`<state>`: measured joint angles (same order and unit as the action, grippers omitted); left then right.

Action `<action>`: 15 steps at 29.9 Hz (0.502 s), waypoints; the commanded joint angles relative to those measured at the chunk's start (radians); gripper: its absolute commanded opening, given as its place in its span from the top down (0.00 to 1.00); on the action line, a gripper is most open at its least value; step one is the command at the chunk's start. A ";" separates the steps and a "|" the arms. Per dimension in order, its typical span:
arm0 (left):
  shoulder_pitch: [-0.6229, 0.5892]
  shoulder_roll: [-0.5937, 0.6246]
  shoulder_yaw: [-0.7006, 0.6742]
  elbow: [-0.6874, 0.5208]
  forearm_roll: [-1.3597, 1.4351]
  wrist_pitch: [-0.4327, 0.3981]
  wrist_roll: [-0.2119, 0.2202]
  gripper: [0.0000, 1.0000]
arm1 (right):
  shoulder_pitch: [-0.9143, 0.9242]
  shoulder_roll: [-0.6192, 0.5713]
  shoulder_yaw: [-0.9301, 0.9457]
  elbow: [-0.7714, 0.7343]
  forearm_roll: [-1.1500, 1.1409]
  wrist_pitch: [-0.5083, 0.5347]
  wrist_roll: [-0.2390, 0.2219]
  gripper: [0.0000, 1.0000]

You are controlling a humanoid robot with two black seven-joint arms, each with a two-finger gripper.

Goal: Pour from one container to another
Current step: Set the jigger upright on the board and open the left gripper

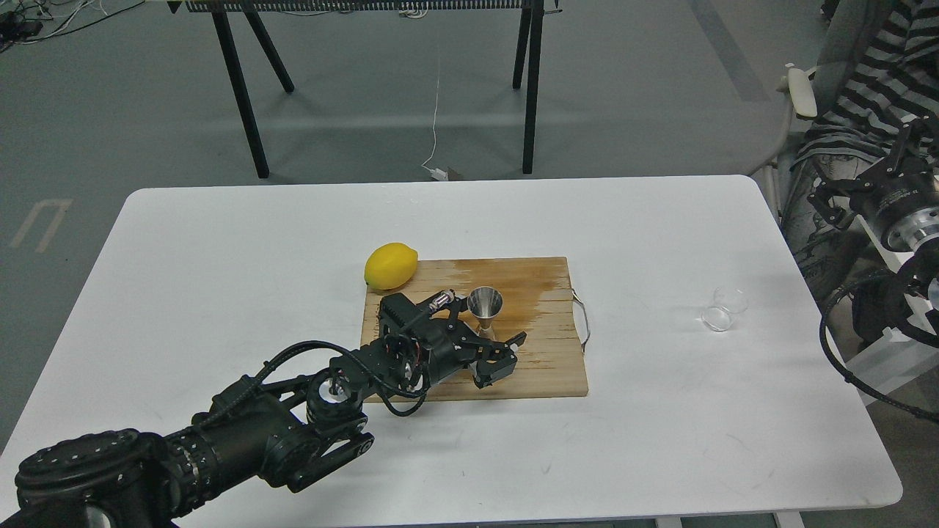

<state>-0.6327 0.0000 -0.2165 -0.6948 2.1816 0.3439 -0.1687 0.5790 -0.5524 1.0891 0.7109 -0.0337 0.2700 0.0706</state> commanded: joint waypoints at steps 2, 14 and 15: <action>0.005 0.000 0.002 0.000 0.000 0.000 -0.002 0.01 | -0.002 -0.011 0.000 0.006 0.000 0.000 0.000 0.01; -0.004 0.000 -0.001 0.000 0.000 0.000 -0.002 0.01 | -0.002 -0.011 0.002 0.006 0.000 0.000 0.000 0.01; -0.004 0.000 -0.001 0.000 0.000 0.000 -0.002 0.01 | -0.001 -0.011 0.000 0.006 0.000 0.000 0.000 0.01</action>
<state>-0.6359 0.0000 -0.2176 -0.6949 2.1817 0.3439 -0.1699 0.5768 -0.5629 1.0892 0.7164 -0.0337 0.2699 0.0706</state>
